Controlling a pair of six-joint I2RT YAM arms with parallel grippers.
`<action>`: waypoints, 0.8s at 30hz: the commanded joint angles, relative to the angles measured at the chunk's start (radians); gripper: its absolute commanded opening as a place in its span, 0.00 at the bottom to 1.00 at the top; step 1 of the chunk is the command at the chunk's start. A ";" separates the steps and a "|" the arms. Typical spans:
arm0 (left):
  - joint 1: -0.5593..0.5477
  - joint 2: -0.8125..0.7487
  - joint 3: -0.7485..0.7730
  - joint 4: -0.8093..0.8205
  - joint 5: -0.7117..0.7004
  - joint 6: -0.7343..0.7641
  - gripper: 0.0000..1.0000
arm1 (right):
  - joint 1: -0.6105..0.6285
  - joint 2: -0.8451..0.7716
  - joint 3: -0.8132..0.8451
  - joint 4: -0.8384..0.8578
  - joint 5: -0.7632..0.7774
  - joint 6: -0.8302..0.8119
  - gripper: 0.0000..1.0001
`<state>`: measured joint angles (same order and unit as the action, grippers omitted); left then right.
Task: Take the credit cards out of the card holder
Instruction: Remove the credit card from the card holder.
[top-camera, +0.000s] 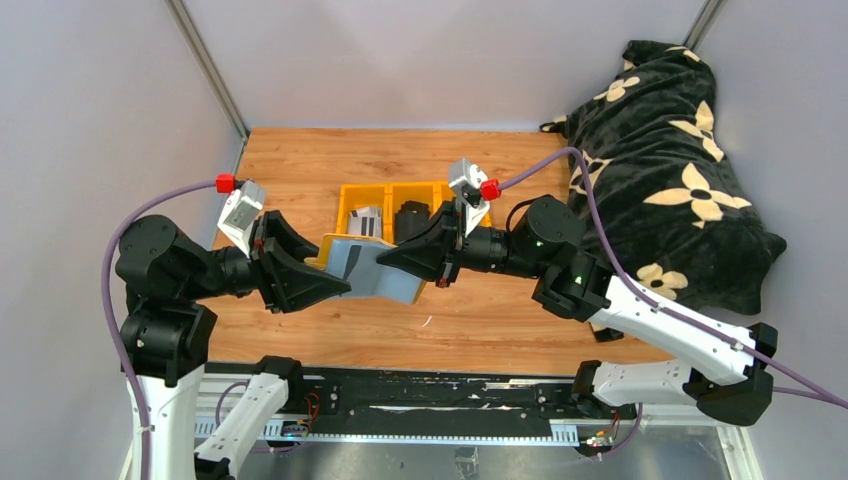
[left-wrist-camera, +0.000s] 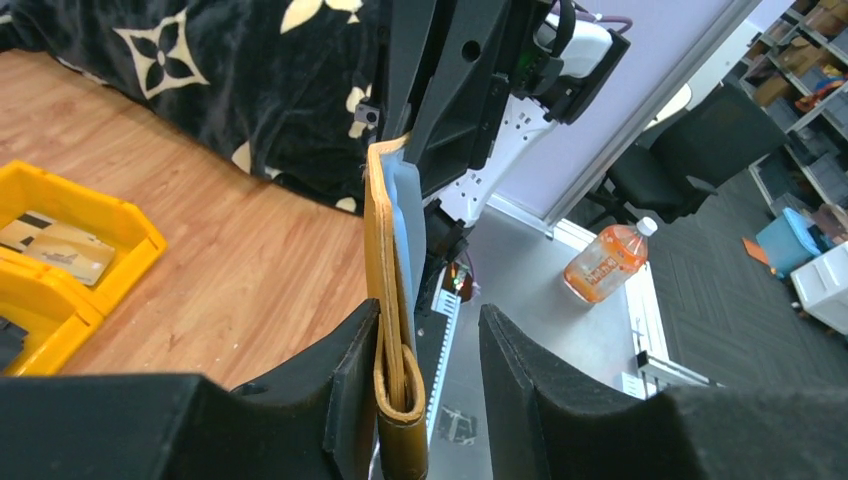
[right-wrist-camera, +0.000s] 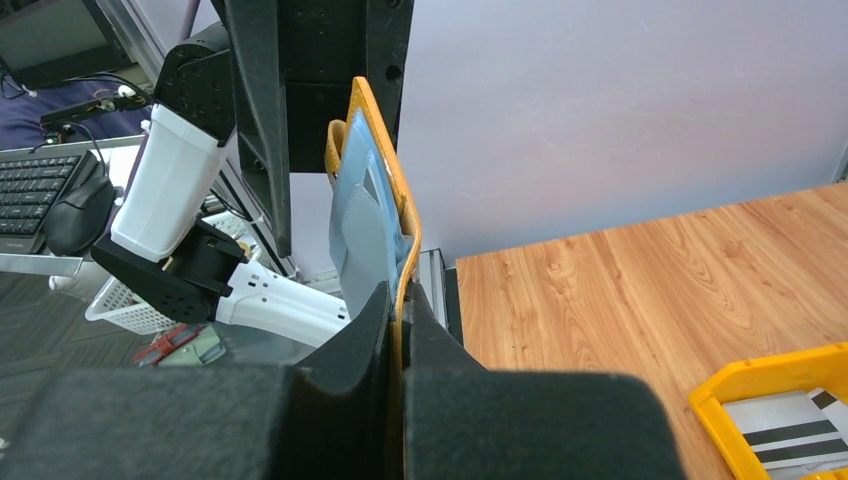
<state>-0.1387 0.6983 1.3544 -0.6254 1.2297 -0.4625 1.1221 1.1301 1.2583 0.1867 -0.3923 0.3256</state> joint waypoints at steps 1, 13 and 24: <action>-0.004 -0.026 -0.007 0.099 0.035 -0.135 0.42 | -0.021 0.013 -0.034 -0.066 0.028 -0.022 0.00; -0.004 -0.006 -0.001 0.118 -0.045 -0.191 0.19 | -0.021 0.010 -0.047 -0.044 -0.020 -0.029 0.00; -0.004 -0.062 -0.041 0.121 -0.189 -0.153 0.26 | -0.021 0.015 -0.038 -0.034 -0.029 -0.016 0.00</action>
<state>-0.1387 0.6712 1.3136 -0.5323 1.0813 -0.6212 1.1164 1.1358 1.2282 0.1860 -0.4221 0.3218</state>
